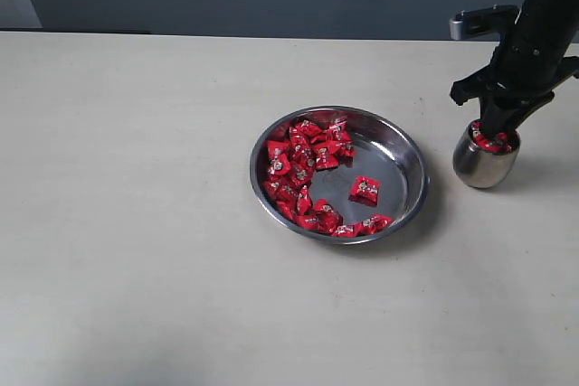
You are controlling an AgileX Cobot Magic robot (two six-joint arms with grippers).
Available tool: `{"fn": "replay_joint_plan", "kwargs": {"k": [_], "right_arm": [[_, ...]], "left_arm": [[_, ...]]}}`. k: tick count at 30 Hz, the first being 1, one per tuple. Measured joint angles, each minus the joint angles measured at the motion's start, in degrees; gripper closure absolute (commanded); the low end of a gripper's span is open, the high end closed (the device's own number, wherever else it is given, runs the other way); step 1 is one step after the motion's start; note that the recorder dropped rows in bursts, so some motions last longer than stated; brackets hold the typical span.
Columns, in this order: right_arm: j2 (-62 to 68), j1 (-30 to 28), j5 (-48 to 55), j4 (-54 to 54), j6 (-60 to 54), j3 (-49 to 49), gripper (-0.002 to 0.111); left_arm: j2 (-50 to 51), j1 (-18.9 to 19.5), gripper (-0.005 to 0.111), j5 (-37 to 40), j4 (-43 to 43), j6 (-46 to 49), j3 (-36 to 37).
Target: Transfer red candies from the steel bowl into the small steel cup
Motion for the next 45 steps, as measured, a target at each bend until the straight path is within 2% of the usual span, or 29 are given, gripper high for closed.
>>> {"fn": "replay_joint_plan", "kwargs": {"k": [30, 33, 36, 45], "right_arm": [[-4.9, 0.0, -2.5, 2.1, 0.3, 0.0, 0.079], [-4.9, 0.0, -3.5, 2.6, 0.3, 0.0, 0.089], [-4.9, 0.0, -4.6, 4.8, 0.4, 0.0, 0.109], [-5.7, 0.0, -7.9, 14.0, -6.6, 0.0, 0.109]], "left_arm": [[0.0, 0.0, 0.106, 0.0, 0.0, 0.0, 0.0], [0.0, 0.0, 0.106, 0.0, 0.0, 0.0, 0.0], [0.0, 0.0, 0.106, 0.0, 0.0, 0.0, 0.0], [0.0, 0.0, 0.106, 0.0, 0.0, 0.0, 0.0]]}}
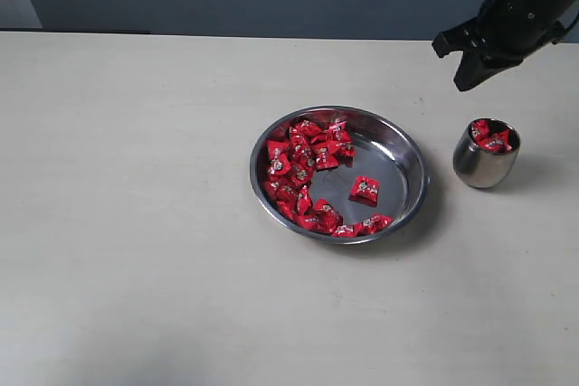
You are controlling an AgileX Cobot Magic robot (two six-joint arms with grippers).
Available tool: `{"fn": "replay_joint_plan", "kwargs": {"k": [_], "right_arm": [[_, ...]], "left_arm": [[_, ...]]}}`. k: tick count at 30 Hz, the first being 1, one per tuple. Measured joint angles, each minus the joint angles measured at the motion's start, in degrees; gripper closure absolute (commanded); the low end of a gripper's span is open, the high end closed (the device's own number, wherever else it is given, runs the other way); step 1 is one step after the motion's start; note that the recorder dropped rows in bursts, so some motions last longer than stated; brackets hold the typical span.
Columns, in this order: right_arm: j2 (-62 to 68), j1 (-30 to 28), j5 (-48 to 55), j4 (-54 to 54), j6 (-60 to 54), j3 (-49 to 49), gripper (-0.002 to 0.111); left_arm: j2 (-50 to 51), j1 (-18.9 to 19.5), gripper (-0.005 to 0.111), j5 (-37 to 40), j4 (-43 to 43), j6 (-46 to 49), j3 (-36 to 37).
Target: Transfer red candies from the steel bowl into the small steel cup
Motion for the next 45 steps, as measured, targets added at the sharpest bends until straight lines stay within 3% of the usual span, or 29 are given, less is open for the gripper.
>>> {"fn": "replay_joint_plan", "kwargs": {"k": [10, 19, 22, 30, 35, 40, 45], "right_arm": [[-4.1, 0.0, 0.5, 3.6, -3.5, 0.1, 0.109], [-24.1, 0.0, -2.6, 4.8, -3.6, 1.9, 0.109], [-32.5, 0.0, -6.5, 1.0, 0.4, 8.4, 0.109], [-60.3, 0.0, -22.3, -0.1, 6.6, 39.2, 0.109], [-75.5, 0.0, -23.8, 0.1, 8.2, 52.9, 0.109], [-84.7, 0.0, -15.4, -2.2, 8.3, 58.4, 0.109], [-89.1, 0.0, -18.0, -4.3, 11.2, 58.7, 0.109]], "left_arm": [[0.0, 0.0, 0.106, 0.0, 0.0, 0.0, 0.0], [0.0, 0.0, 0.106, 0.0, 0.0, 0.0, 0.0], [0.0, 0.0, 0.106, 0.0, 0.0, 0.0, 0.0], [0.0, 0.0, 0.106, 0.0, 0.0, 0.0, 0.0], [0.0, 0.0, 0.106, 0.0, 0.0, 0.0, 0.0], [0.0, 0.0, 0.106, 0.0, 0.0, 0.0, 0.0], [0.0, 0.0, 0.106, 0.0, 0.0, 0.0, 0.0]]}}
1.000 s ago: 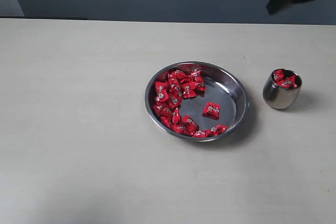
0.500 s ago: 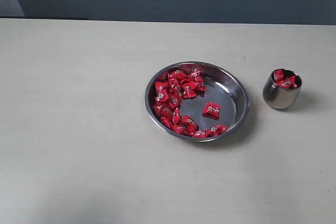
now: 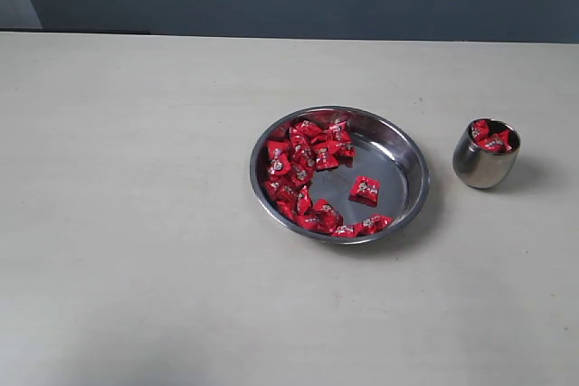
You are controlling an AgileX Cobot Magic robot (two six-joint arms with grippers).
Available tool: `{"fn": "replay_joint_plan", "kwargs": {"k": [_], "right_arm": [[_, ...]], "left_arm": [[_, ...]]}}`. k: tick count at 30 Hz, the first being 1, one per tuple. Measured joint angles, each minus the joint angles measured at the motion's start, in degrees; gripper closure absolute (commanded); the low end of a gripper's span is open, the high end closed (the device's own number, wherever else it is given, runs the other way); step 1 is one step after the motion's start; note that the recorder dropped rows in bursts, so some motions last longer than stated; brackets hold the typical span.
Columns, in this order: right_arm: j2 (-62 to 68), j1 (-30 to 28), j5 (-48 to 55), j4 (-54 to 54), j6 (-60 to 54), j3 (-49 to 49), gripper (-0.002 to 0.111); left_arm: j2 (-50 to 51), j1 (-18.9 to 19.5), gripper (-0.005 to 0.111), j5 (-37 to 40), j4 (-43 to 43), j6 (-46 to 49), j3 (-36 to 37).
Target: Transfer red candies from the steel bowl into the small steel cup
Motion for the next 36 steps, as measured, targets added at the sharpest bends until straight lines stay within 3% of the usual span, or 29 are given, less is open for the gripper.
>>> {"fn": "replay_joint_plan", "kwargs": {"k": [6, 17, 27, 32, 36], "right_arm": [[-0.7, 0.0, -3.9, 0.4, 1.7, 1.2, 0.109], [-8.1, -0.8, -21.5, 0.6, 2.2, 15.9, 0.109], [-21.0, -11.8, -20.2, -2.0, 7.8, 22.0, 0.109], [-21.6, -21.0, -15.7, -2.3, 8.2, 22.9, 0.109], [-21.6, -23.8, -15.8, -2.2, 8.3, 24.1, 0.109]], "left_arm": [[0.0, 0.0, 0.106, 0.0, 0.0, 0.0, 0.0], [0.0, 0.0, 0.106, 0.0, 0.0, 0.0, 0.0], [0.0, 0.0, 0.106, 0.0, 0.0, 0.0, 0.0], [0.0, 0.0, 0.106, 0.0, 0.0, 0.0, 0.0], [0.0, 0.0, 0.106, 0.0, 0.0, 0.0, 0.0]]}}
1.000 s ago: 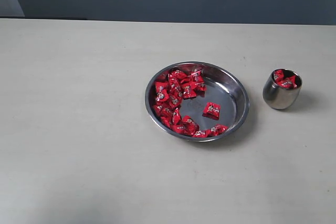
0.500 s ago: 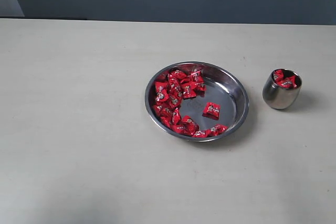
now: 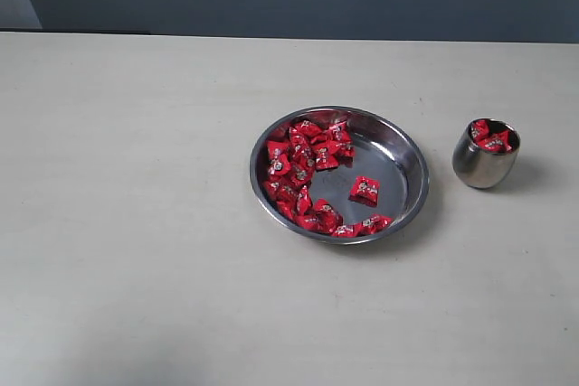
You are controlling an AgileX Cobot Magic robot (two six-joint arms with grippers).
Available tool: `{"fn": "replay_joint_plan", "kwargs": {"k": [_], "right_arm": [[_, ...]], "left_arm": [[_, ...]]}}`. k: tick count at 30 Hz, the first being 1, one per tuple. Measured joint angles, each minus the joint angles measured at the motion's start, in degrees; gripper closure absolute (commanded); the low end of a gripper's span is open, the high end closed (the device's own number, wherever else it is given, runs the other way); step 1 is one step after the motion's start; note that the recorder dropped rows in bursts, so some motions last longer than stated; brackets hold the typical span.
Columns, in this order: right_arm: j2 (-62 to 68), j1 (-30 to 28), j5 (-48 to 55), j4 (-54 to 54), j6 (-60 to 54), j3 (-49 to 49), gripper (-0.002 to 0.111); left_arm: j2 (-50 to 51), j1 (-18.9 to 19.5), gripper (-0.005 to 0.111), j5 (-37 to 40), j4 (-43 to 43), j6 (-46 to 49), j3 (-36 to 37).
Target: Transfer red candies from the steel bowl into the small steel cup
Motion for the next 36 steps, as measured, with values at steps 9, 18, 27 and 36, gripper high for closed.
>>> {"fn": "replay_joint_plan", "kwargs": {"k": [9, 18, 27, 36], "right_arm": [[0.0, -0.7, -2.6, -5.0, 4.0, 4.1, 0.109], [-0.1, -0.8, -4.6, -8.1, 8.2, 7.0, 0.109], [-0.1, -0.8, -5.5, -8.1, 6.1, 7.0, 0.109], [-0.1, -0.8, -5.6, -8.1, 6.1, 7.0, 0.109]], "left_arm": [[0.0, 0.0, 0.106, 0.0, 0.0, 0.0, 0.0], [0.0, 0.0, 0.106, 0.0, 0.0, 0.0, 0.0], [0.0, 0.0, 0.106, 0.0, 0.0, 0.0, 0.0], [0.0, 0.0, 0.106, 0.0, 0.0, 0.0, 0.0]]}}
